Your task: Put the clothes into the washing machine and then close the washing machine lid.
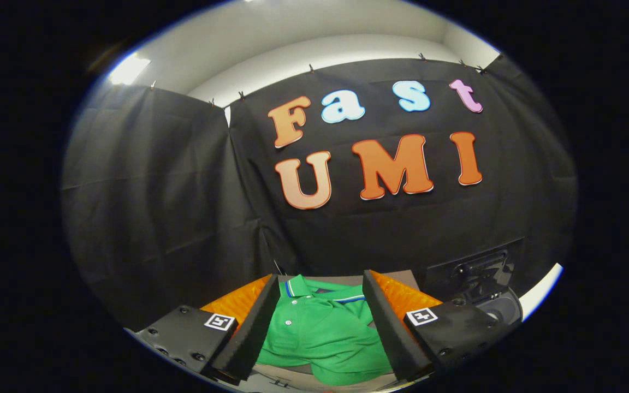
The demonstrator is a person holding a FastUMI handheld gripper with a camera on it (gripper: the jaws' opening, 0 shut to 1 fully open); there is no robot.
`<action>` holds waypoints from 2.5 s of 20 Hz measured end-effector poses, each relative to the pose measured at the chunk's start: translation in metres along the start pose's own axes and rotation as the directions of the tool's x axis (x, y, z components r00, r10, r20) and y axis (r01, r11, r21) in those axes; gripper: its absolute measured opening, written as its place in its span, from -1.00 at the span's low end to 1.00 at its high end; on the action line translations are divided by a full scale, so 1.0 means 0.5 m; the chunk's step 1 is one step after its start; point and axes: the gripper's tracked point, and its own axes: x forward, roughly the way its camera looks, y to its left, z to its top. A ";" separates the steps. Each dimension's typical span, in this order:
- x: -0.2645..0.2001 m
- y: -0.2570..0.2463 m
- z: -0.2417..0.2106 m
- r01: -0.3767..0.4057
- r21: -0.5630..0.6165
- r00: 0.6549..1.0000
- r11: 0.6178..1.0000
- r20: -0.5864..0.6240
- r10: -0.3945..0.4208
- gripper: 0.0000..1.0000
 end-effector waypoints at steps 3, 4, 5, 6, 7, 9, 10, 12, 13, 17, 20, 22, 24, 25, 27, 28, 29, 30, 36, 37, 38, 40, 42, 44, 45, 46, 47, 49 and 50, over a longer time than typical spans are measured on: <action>0.081 0.033 -0.055 0.005 -0.040 0.995 0.999 -0.101 -0.009 0.97; 0.106 0.041 -0.071 0.007 -0.064 0.991 0.998 -0.134 -0.015 0.97; 0.128 0.050 -0.089 0.008 -0.091 0.985 0.996 -0.170 -0.023 0.97; 0.149 0.053 -0.106 0.011 -0.115 0.979 0.993 -0.199 -0.034 0.97; 0.171 0.056 -0.122 0.011 -0.130 0.974 0.991 -0.224 -0.040 0.98; 0.201 0.059 -0.154 0.008 -0.130 0.961 0.991 -0.273 -0.044 0.96; 0.213 0.058 -0.175 0.012 -0.128 0.954 0.992 -0.295 -0.049 0.96; 0.227 0.053 -0.191 0.022 -0.135 0.948 0.991 -0.313 -0.063 0.96; 0.227 0.053 -0.196 0.023 -0.140 0.946 0.990 -0.318 -0.067 0.95; 0.225 0.049 -0.229 -0.010 -0.240 0.938 0.971 -0.339 -0.074 0.92; 0.219 0.047 -0.228 -0.031 -0.274 0.947 0.961 -0.317 -0.060 0.86; 0.222 0.047 -0.232 -0.032 -0.266 0.946 0.963 -0.320 -0.057 0.76; 0.219 0.048 -0.234 -0.038 -0.243 0.943 0.969 -0.329 -0.045 0.58; 0.218 0.048 -0.234 -0.046 -0.247 0.942 0.968 -0.332 -0.040 0.49; 0.218 0.047 -0.235 -0.054 -0.253 0.943 0.966 -0.331 -0.034 0.34; 0.216 0.047 -0.233 -0.053 -0.254 0.945 0.966 -0.324 -0.033 0.34; 0.214 0.047 -0.232 -0.061 -0.264 0.947 0.963 -0.320 -0.028 0.09; 0.211 0.048 -0.228 -0.058 -0.273 0.953 0.960 -0.303 -0.029 -0.10; 0.197 0.053 -0.205 -0.046 -0.310 0.982 0.950 -0.187 -0.014 -0.69; 0.194 0.054 -0.199 -0.061 -0.283 0.984 0.957 -0.175 0.010 -0.70; 0.182 0.052 -0.186 -0.072 -0.239 0.987 0.968 -0.156 0.035 -0.70; 0.165 0.048 -0.154 -0.092 -0.173 0.991 0.981 -0.111 0.073 -0.70; 0.132 0.038 -0.120 -0.102 -0.151 0.994 0.983 -0.063 0.094 -0.70; 0.104 0.030 -0.080 -0.118 -0.113 0.993 0.987 -0.006 0.118 -0.70; 0.089 0.025 -0.069 -0.130 -0.096 0.991 0.987 0.007 0.131 -0.70; 0.075 0.019 -0.066 -0.140 -0.088 0.990 0.986 0.011 0.142 -0.71; 0.061 0.011 -0.059 -0.144 -0.084 0.989 0.986 0.016 0.146 -0.71; 0.034 -0.003 -0.030 -0.162 -0.073 0.985 0.984 0.052 0.166 -0.71; 0.023 -0.010 -0.011 -0.171 -0.067 0.982 0.983 0.070 0.176 -0.71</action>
